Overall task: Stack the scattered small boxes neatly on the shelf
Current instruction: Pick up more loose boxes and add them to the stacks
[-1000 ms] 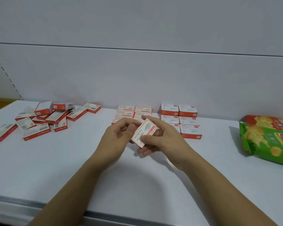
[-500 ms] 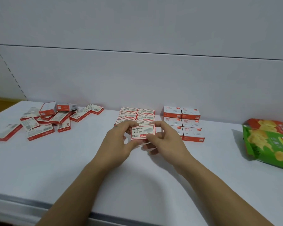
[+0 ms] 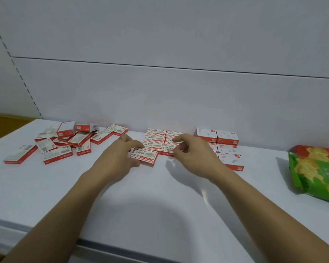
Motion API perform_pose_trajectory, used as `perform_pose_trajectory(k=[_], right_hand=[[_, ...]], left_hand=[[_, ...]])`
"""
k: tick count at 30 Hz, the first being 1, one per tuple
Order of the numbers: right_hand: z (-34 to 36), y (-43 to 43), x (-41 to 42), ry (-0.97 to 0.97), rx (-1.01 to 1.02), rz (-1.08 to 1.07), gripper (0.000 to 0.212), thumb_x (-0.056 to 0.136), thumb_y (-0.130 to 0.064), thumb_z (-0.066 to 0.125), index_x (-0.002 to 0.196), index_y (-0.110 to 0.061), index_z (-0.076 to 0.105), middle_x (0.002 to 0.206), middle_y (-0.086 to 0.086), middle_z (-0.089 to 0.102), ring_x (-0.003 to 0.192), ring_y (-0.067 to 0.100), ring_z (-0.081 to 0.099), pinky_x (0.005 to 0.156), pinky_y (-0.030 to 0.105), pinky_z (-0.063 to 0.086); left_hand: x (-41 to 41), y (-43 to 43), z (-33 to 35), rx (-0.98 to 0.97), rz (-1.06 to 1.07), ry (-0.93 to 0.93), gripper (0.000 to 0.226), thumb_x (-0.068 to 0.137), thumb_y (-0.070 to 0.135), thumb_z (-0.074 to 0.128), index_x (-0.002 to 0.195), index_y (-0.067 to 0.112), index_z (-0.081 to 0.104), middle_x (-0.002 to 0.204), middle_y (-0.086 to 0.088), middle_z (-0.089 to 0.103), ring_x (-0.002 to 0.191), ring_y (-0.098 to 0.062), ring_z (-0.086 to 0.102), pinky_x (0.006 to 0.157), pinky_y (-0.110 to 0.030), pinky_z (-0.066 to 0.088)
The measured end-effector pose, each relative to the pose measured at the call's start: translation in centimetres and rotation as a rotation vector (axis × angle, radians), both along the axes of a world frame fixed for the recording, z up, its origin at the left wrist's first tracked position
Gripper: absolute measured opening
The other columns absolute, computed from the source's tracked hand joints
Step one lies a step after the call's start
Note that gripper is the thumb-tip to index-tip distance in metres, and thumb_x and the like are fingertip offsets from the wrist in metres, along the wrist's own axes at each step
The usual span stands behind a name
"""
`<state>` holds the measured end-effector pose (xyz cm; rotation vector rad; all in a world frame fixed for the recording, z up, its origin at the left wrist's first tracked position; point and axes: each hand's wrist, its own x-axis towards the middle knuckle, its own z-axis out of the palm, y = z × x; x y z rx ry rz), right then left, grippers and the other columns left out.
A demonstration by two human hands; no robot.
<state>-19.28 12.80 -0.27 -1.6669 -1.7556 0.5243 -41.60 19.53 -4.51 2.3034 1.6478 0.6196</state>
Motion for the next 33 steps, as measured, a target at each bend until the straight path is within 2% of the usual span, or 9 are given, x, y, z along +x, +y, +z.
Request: perform_pose_trajectory(k=[3,6,10,13,19,23,30,33], right_hand=[[0.6,1.3,-0.2,-0.016,0.014,-0.026,0.036,0.089,-0.024,0.056,0.125,-0.024,0.056,0.095,-0.014,0.063,0.088,0.009,0.061,0.076,0.026,0.048],[0.2,2.1,-0.3,-0.015,0.042,-0.063,0.035,0.091,-0.023,0.055,0.125,-0.022,0.056,0.103,-0.009,0.063,0.093,0.010,0.060,0.078,0.026,0.046],[-1.6,2.0,-0.1,-0.043,0.119,-0.138,0.035,0.091,-0.022,0.057,0.126,-0.018,0.056,0.113,-0.004,0.064,0.101,0.012,0.059,0.084,0.029,0.047],[-2.4,1.8,-0.2,-0.079,0.148,-0.153,0.034,0.093,-0.023,0.055,0.127,-0.018,0.055,0.114,-0.003,0.064,0.099,0.012,0.058,0.084,0.030,0.048],[-2.6,1.7,-0.7,-0.035,0.191,-0.145,0.029,0.098,-0.022,0.047,0.125,-0.018,0.057,0.117,-0.003,0.062,0.097,0.008,0.054,0.083,0.026,0.044],[-2.7,1.5,-0.8,-0.048,0.202,-0.124,0.030,0.100,-0.023,0.043,0.125,-0.017,0.057,0.117,-0.001,0.062,0.104,0.013,0.055,0.085,0.027,0.043],[-2.8,2.1,-1.3,-0.093,0.209,-0.099,0.031,0.099,-0.026,0.045,0.126,-0.018,0.056,0.121,0.000,0.061,0.107,0.016,0.054,0.087,0.031,0.044],[-2.4,2.7,-1.7,-0.140,0.184,-0.066,0.037,0.096,-0.029,0.050,0.132,-0.022,0.051,0.128,-0.001,0.058,0.117,0.017,0.051,0.096,0.035,0.043]], left_hand=[[0.1,1.0,-0.3,-0.042,0.012,-0.007,0.052,0.078,0.028,0.077,0.124,0.041,0.057,0.114,0.018,0.045,0.097,-0.006,0.049,0.078,-0.022,0.039],[0.7,1.2,-0.7,-0.043,0.028,0.005,0.048,0.080,0.029,0.075,0.124,0.039,0.059,0.116,0.014,0.051,0.096,-0.009,0.051,0.081,-0.023,0.043],[1.0,0.0,-1.6,0.020,0.065,0.004,0.038,0.086,0.038,0.066,0.124,0.041,0.060,0.125,0.011,0.054,0.107,-0.013,0.054,0.093,-0.031,0.046],[1.1,-0.6,-1.6,0.015,0.052,0.028,0.041,0.085,0.051,0.061,0.125,0.042,0.058,0.131,0.011,0.051,0.113,-0.013,0.050,0.098,-0.035,0.043],[2.3,-1.0,-1.3,0.076,0.071,0.073,0.040,0.088,0.054,0.056,0.124,0.038,0.059,0.127,0.007,0.053,0.111,-0.014,0.051,0.095,-0.035,0.040],[2.3,-1.0,-1.5,0.090,0.075,0.085,0.041,0.087,0.056,0.055,0.124,0.039,0.059,0.126,0.007,0.053,0.110,-0.014,0.051,0.093,-0.034,0.039],[2.5,-0.9,-1.3,0.076,0.069,0.096,0.043,0.086,0.058,0.054,0.124,0.039,0.058,0.127,0.006,0.053,0.112,-0.013,0.049,0.098,-0.037,0.038],[2.3,-1.2,-0.8,0.086,0.046,0.149,0.049,0.084,0.063,0.053,0.128,0.040,0.055,0.134,0.006,0.051,0.119,-0.014,0.046,0.101,-0.041,0.034]])
